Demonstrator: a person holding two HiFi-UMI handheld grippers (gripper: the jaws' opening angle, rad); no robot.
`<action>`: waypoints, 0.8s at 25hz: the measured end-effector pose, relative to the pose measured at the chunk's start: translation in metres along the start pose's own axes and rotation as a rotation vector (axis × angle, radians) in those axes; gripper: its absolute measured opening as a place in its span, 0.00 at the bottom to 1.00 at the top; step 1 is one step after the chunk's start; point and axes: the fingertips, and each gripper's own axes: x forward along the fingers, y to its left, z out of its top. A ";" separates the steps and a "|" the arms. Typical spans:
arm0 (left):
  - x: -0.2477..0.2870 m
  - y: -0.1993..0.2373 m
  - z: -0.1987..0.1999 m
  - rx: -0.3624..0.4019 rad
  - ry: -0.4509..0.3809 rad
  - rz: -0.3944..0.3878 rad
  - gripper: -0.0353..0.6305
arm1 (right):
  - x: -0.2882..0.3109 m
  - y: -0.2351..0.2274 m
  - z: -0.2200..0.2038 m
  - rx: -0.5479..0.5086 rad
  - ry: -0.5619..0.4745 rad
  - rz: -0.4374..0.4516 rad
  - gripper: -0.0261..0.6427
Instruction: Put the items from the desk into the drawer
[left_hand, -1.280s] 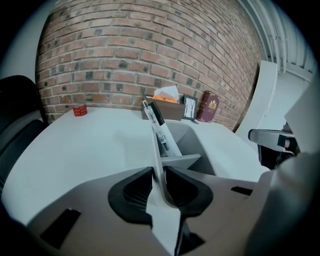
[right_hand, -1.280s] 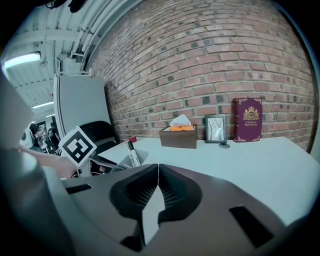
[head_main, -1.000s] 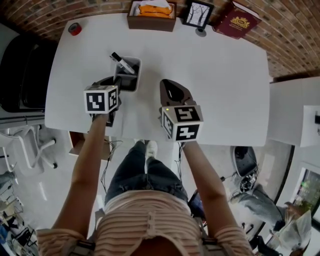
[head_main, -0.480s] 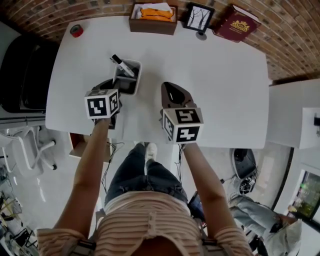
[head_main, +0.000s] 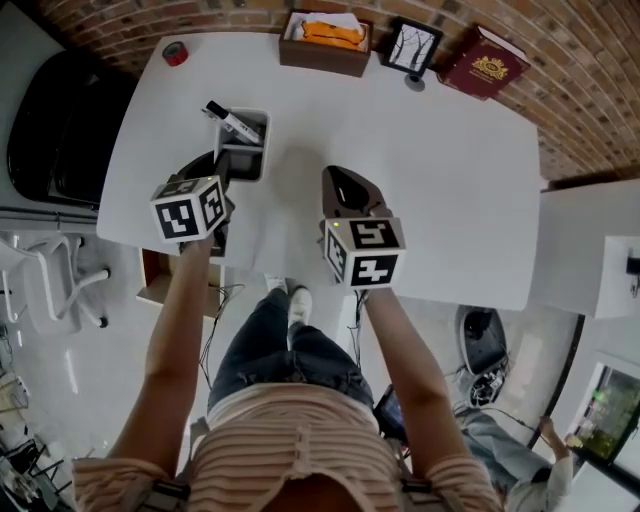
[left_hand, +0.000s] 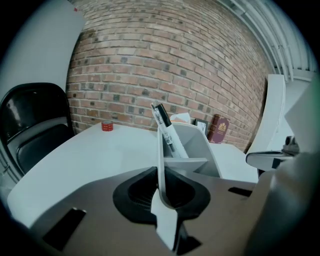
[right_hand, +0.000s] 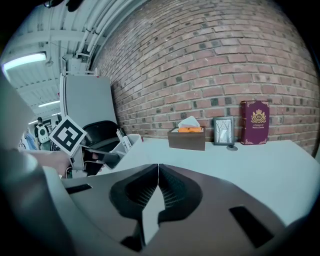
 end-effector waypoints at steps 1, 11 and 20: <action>-0.007 0.002 0.001 -0.010 -0.012 0.007 0.12 | -0.002 0.004 0.000 -0.003 -0.004 0.009 0.06; -0.087 0.025 -0.006 -0.043 -0.096 0.099 0.12 | -0.027 0.063 -0.002 -0.070 -0.027 0.142 0.06; -0.145 0.046 -0.029 -0.108 -0.138 0.171 0.12 | -0.039 0.114 -0.015 -0.098 -0.013 0.242 0.06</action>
